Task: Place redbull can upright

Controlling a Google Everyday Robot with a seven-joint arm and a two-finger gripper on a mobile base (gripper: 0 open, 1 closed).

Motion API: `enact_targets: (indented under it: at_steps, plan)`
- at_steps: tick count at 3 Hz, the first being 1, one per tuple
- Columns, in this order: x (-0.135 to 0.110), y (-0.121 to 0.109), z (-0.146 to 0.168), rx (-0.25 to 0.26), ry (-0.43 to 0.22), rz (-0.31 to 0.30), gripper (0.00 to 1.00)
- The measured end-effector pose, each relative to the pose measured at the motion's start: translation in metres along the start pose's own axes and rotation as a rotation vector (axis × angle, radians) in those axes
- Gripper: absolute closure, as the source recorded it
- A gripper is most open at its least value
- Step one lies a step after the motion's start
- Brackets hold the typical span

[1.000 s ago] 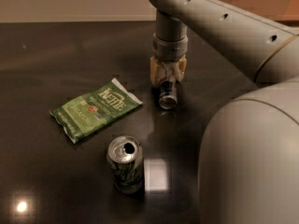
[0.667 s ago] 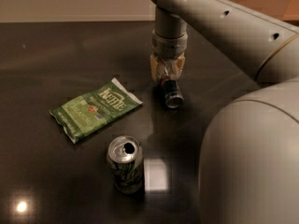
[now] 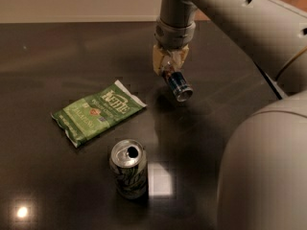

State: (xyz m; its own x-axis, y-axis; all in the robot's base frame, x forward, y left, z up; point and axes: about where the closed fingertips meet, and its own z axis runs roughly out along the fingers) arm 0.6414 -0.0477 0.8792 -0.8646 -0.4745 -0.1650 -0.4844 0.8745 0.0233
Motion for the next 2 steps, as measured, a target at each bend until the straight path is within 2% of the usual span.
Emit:
enact_targets:
  at_steps: [1,2]
  plan:
    - [0.007,0.006,-0.022,-0.038,-0.118,-0.110,1.00]
    - [0.012,0.009,-0.041,-0.076,-0.294,-0.215,1.00]
